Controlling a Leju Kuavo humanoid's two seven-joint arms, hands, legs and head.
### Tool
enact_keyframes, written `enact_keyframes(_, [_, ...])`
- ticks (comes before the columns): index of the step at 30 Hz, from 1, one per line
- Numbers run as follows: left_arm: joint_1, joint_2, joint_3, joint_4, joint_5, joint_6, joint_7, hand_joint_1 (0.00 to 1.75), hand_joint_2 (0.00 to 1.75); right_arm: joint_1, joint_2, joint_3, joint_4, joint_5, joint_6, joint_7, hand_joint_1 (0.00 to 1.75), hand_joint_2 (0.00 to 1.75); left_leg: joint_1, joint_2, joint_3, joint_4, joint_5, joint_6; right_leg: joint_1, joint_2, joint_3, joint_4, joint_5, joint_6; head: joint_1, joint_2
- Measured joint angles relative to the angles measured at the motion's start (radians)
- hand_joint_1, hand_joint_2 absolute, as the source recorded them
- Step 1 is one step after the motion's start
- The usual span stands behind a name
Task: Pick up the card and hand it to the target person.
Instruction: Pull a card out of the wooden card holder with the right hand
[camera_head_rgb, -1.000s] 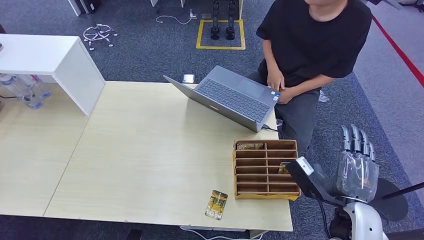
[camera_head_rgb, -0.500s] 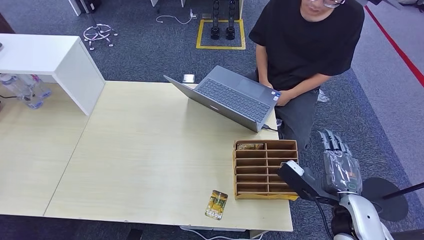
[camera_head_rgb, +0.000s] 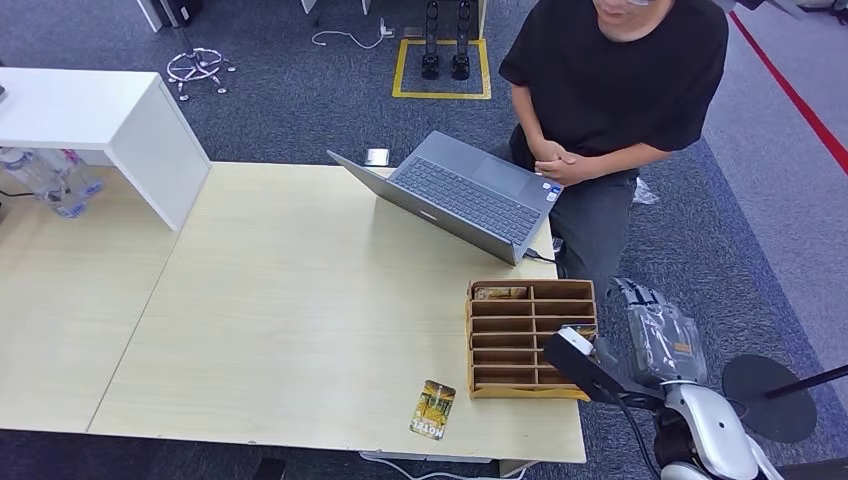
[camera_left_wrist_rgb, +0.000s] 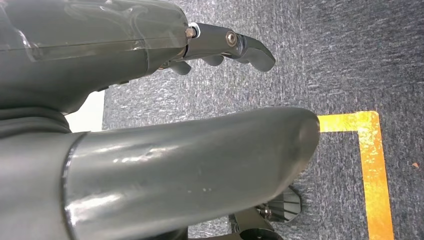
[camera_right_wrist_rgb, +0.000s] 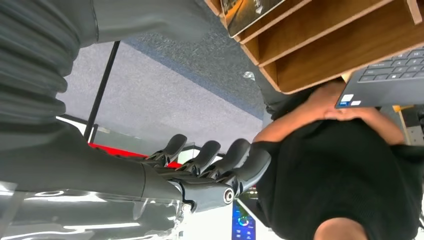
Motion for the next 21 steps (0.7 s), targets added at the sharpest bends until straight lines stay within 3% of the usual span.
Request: enact_keyframes(21, [0.0,0.0,-0.018,0.0,0.0,0.0,0.009,0.0,0.0,-0.036,0.003,0.087,0.065,0.001,0.022,0.0,0.76,1.75,0.0,0.0,0.0,0.0,0.0,0.0,0.0,0.0,0.0,0.0,0.0,0.0,0.0,0.0])
